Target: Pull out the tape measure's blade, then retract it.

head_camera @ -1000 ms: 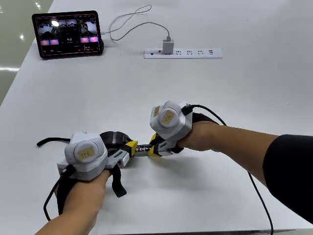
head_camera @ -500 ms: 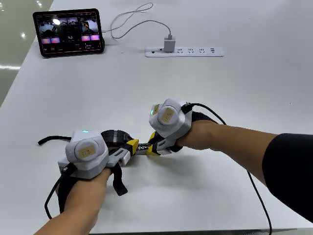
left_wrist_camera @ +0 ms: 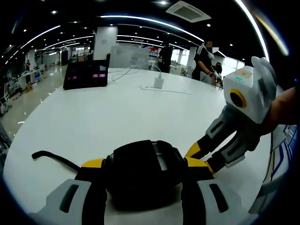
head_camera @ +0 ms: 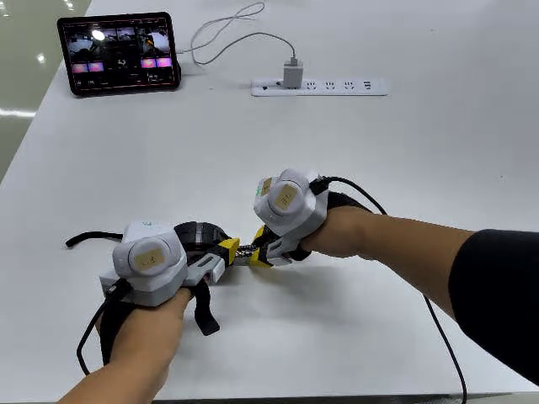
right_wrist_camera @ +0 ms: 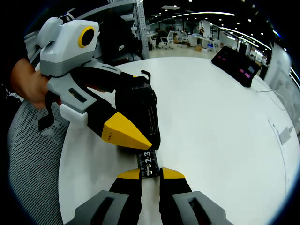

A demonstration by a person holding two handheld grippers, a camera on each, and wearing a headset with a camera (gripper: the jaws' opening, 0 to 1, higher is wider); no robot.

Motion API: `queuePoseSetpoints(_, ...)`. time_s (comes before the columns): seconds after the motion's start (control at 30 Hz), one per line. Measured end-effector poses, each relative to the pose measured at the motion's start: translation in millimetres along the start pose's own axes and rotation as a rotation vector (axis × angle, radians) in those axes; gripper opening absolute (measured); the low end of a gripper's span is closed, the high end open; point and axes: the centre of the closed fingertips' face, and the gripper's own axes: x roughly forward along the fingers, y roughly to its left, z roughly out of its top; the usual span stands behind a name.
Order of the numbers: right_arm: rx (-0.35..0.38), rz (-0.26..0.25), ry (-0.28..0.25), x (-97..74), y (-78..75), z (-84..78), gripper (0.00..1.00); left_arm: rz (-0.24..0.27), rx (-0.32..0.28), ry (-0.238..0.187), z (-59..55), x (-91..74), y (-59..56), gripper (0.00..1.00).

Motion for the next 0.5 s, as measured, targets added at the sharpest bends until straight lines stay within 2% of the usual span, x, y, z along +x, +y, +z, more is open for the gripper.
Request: queuePoseSetpoints(0.5, -0.006, -0.002, -0.007, 4.0, 2.0, 5.7, 0.10, -0.001, -0.002, 0.000, 0.1, -0.6, -0.6, 0.60)
